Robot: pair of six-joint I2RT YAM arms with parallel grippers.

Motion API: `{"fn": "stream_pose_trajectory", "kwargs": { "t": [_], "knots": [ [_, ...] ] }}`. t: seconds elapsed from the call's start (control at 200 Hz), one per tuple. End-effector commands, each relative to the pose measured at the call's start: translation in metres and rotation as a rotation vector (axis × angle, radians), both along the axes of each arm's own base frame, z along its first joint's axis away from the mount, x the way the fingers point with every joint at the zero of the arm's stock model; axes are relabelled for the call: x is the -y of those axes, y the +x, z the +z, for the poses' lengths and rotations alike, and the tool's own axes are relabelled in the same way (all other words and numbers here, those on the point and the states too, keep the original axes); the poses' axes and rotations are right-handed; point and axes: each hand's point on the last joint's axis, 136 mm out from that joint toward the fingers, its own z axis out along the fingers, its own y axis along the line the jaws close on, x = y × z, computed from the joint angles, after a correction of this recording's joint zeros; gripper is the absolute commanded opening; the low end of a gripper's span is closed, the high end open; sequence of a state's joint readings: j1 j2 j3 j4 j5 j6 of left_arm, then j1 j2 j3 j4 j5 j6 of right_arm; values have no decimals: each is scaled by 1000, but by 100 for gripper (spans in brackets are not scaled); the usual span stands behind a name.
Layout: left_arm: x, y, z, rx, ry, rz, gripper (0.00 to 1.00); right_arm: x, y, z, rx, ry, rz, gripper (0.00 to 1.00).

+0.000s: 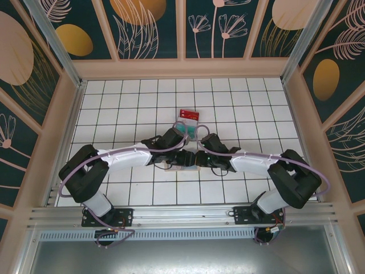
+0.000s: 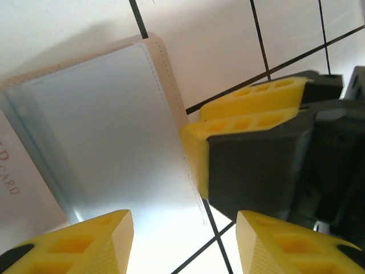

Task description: Take the credit cards out of the card holder

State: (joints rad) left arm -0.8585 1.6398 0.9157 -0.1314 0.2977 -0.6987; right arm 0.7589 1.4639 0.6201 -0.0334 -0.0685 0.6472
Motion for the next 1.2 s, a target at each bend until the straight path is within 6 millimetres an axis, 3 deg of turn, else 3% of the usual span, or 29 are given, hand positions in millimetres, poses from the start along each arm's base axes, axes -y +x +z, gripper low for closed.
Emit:
{"fn": "stream_pose_trajectory", "kwargs": {
  "t": [0.0, 0.21, 0.485, 0.776, 1.196],
  "knots": [
    [-8, 2, 2, 29, 25, 18, 51, 8, 8, 11, 27, 5, -48, 31],
    [-45, 6, -10, 60, 136, 119, 48, -4, 17, 29, 46, 46, -22, 31],
    [-79, 3, -29, 33, 175, 181, 38, -42, 14, 47, 37, 168, 64, 21],
    [-82, 6, -34, 29, 160, 192, 33, -76, 2, 43, 1, 191, 140, 21],
    [-89, 9, -40, 24, 183, 209, 34, -85, -2, 33, -33, 181, 159, 23]
  ]
}}
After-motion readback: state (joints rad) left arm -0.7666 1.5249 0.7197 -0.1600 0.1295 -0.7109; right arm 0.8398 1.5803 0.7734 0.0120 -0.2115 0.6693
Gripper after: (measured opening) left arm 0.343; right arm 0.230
